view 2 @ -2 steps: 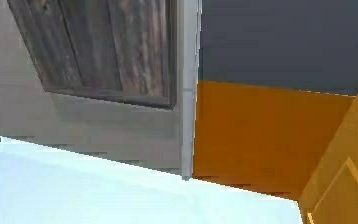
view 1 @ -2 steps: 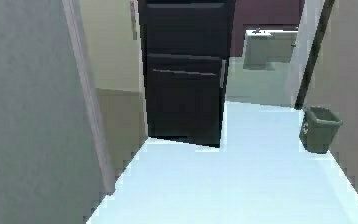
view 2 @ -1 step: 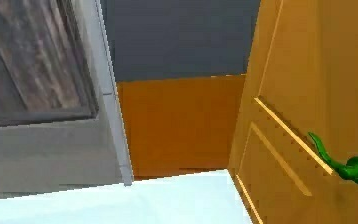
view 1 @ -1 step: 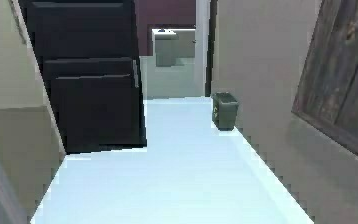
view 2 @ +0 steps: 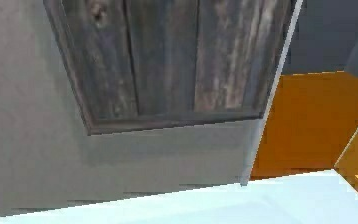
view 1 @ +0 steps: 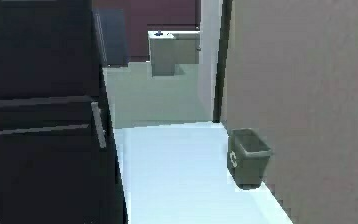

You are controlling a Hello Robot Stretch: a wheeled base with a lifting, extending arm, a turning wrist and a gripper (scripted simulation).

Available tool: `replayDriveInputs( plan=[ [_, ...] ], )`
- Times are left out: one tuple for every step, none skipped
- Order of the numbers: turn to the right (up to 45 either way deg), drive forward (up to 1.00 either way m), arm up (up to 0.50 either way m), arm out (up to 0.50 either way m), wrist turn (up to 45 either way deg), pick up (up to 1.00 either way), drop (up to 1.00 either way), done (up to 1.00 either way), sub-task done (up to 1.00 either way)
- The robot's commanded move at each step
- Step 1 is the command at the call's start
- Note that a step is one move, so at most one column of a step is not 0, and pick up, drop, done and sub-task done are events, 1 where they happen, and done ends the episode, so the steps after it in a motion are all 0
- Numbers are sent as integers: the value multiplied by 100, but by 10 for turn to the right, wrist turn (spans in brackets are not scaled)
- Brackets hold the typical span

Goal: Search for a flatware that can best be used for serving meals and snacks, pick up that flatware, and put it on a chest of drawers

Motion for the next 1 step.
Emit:
replayDriveInputs(
  plan=[
    [0, 80, 0, 0, 0, 0, 0, 0, 0]
  ],
)
